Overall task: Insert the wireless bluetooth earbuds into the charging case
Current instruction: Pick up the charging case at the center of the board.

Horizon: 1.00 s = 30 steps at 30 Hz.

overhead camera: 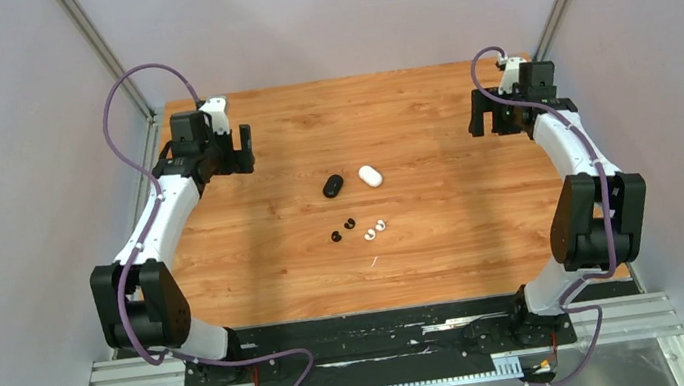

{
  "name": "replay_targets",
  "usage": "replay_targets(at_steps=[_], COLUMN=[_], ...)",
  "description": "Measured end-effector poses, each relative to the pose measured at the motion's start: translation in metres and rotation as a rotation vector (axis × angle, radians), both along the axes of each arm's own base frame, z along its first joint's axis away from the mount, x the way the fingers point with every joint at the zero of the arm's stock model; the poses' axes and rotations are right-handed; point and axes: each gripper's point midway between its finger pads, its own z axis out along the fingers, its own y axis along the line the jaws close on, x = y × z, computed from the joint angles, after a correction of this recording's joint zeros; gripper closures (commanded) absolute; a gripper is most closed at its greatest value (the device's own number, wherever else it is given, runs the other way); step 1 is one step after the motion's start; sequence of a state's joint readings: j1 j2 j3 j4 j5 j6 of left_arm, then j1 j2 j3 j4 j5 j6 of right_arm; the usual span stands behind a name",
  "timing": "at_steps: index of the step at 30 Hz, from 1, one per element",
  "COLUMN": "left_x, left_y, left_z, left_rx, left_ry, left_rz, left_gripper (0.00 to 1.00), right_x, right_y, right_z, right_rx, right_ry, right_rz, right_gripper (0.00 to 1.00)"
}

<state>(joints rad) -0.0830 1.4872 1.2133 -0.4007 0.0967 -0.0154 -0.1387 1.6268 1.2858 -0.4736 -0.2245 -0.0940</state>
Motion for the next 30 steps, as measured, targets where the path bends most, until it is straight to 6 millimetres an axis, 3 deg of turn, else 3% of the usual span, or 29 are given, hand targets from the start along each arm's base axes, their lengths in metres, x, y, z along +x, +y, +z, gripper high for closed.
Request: replay_targets(at_steps=[3,6,11,13,17,20,24,30], left_x=[-0.002,-0.003,-0.007,-0.011,-0.021,-0.028,-0.033,-0.035], left_y=[-0.001,-0.006,-0.024,-0.033,-0.05,-0.056,-0.057,-0.058], left_z=[-0.001,-0.001,0.0,0.0,-0.004,-0.009,-0.011,-0.004], left_rx=[-0.01,-0.034,-0.113,-0.15,-0.219,-0.248,-0.26,-0.266], left_ry=[0.009,0.014,0.027,0.036,0.064,0.085,0.093,0.077], left_rz=[0.001,-0.012,-0.081,-0.12,-0.192,-0.217,-0.221,-0.227], left_gripper=[0.0,0.0,0.0,0.01,0.02,0.02,0.02,0.02], right_x=[0.0,-0.001,-0.001,0.004,0.003,-0.004,-0.013,-0.013], right_y=[0.0,0.013,0.06,0.089,0.147,0.181,0.209,0.245], right_z=[0.0,0.003,0.018,0.018,-0.007,-0.04,-0.063,-0.074], right_rx=[0.006,0.044,0.146,0.16,0.152,0.089,0.008,-0.046], right_ry=[0.001,-0.007,-0.027,-0.024,0.04,0.115,0.152,0.145], right_rz=[-0.003,0.061,0.247,0.323,0.43,0.463,0.498,0.551], right_gripper=[0.0,0.02,0.15,0.18,0.19,0.18,0.18,0.23])
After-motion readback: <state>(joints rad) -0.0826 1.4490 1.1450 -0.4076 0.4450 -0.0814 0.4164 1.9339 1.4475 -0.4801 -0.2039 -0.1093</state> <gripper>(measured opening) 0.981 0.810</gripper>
